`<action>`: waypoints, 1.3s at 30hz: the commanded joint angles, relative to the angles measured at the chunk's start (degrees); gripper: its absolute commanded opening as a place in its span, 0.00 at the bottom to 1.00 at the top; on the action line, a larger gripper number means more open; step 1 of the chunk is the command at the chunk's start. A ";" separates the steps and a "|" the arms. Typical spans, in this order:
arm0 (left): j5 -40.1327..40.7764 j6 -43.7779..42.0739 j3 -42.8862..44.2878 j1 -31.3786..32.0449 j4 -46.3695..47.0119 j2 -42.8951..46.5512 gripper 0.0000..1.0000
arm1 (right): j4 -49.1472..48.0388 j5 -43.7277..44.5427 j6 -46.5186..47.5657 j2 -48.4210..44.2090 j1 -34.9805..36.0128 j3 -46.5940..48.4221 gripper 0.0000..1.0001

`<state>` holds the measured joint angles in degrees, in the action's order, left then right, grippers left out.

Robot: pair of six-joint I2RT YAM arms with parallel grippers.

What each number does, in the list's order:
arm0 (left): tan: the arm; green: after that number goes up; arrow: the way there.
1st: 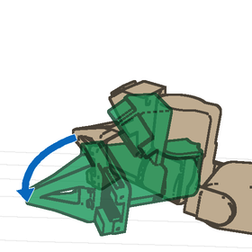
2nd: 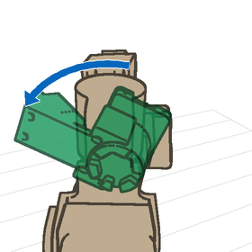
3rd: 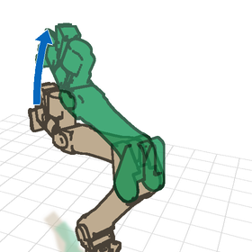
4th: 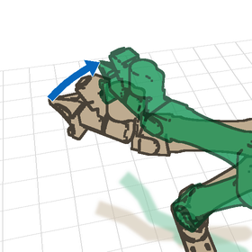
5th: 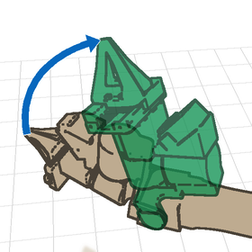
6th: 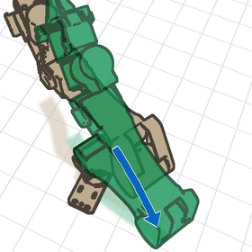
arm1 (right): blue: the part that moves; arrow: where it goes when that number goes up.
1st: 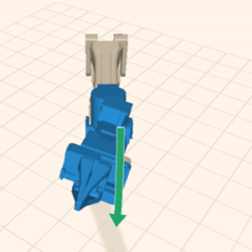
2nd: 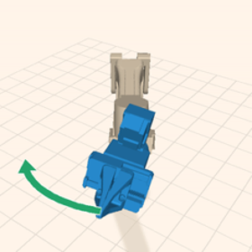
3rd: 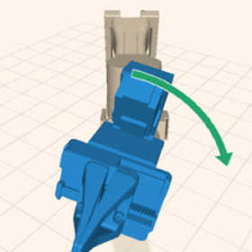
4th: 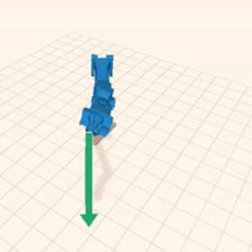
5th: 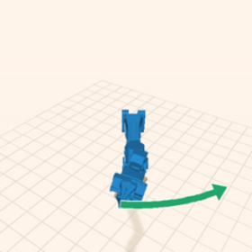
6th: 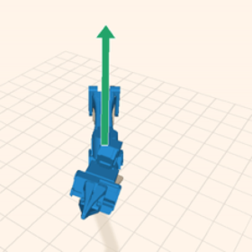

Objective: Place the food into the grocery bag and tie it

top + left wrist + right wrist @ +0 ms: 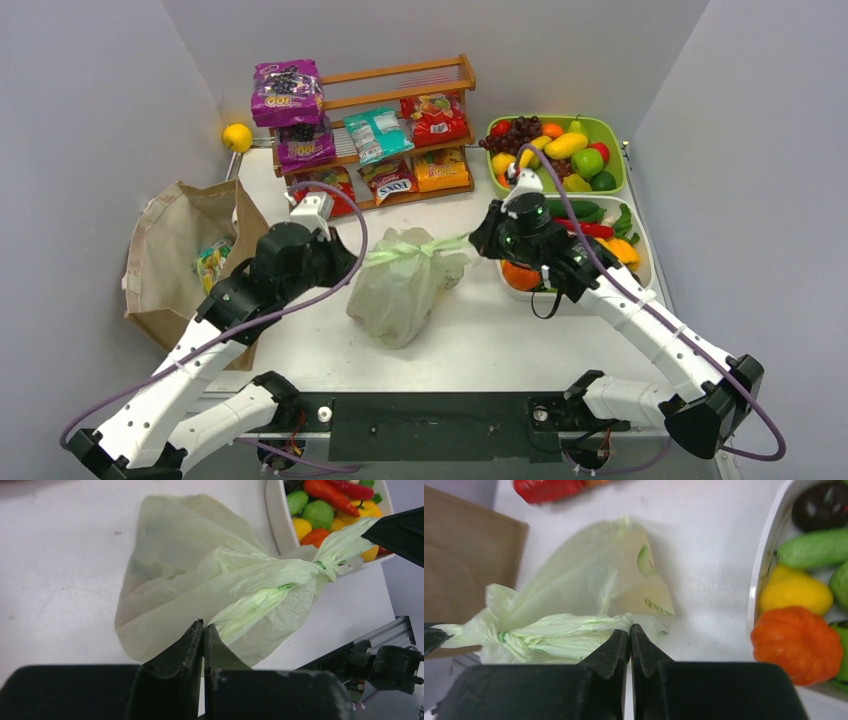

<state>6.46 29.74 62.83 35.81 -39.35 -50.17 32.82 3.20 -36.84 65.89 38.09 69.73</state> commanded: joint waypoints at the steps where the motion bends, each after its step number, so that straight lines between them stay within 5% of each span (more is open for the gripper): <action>1: 6.32 0.62 -9.21 -3.53 -10.76 8.93 0.00 | 1.22 10.67 0.31 -2.61 -5.37 -9.87 0.00; 9: 2.83 2.68 -11.13 -3.64 -11.04 13.57 0.00 | -3.28 0.17 2.79 -2.59 -4.33 -10.22 0.00; 15: -0.17 -4.87 -0.35 -3.64 -13.81 7.19 0.57 | -0.76 -1.08 5.41 0.10 -0.59 -1.63 0.00; 17: -1.01 -7.36 3.13 -3.62 -13.71 6.00 0.67 | -0.70 -0.78 5.34 0.48 1.38 -0.27 0.00; 28: -13.64 -18.94 19.59 0.00 -12.67 -7.10 0.76 | -0.38 0.48 5.04 1.39 4.83 1.09 0.00; 39: -4.95 -26.17 22.21 15.94 -6.65 -20.34 0.82 | -0.22 -0.13 5.01 -1.01 4.73 -1.41 0.00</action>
<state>-2.46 6.90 81.82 49.78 -50.26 -68.05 33.23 2.48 -32.14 66.98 42.52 68.77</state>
